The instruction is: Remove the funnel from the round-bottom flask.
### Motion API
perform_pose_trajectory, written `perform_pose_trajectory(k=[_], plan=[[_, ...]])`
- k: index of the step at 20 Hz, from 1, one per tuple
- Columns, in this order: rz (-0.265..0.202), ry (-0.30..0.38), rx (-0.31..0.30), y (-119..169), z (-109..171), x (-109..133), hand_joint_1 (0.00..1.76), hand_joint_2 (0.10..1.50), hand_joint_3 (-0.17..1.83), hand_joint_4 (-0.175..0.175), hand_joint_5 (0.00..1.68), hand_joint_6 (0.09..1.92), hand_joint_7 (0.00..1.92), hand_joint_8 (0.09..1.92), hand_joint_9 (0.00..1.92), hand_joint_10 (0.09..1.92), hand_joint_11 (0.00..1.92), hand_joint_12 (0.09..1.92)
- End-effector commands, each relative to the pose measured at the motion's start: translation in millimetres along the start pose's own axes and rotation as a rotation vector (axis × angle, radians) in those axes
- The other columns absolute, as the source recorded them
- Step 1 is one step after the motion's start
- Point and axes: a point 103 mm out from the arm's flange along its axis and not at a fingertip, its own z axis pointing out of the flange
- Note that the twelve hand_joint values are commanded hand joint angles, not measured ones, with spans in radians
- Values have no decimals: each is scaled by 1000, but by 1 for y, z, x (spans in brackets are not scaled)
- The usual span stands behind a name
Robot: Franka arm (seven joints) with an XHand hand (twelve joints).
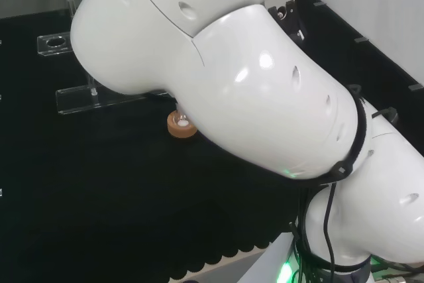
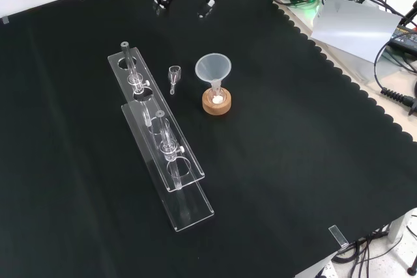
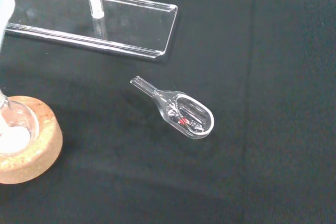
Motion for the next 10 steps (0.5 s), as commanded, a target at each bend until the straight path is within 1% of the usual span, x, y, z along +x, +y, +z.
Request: perform_pose_trajectory(k=[1, 5, 7, 10], plan=[[-17, 1, -6, -18, -14, 13, 697, 722, 497, -50, 369, 290, 333, 760, 525, 669, 243, 1385], [-45, 4, -6, -26, -21, 25, 685, 722, 493, -51, 346, 268, 321, 754, 519, 668, 250, 1388], [-55, 3, -16, -31, -24, 33, 674, 721, 489, -51, 333, 253, 313, 751, 512, 667, 253, 1390], [-80, 7, -7, -34, -27, 46, 657, 720, 476, -59, 323, 194, 293, 754, 498, 678, 266, 1404]])
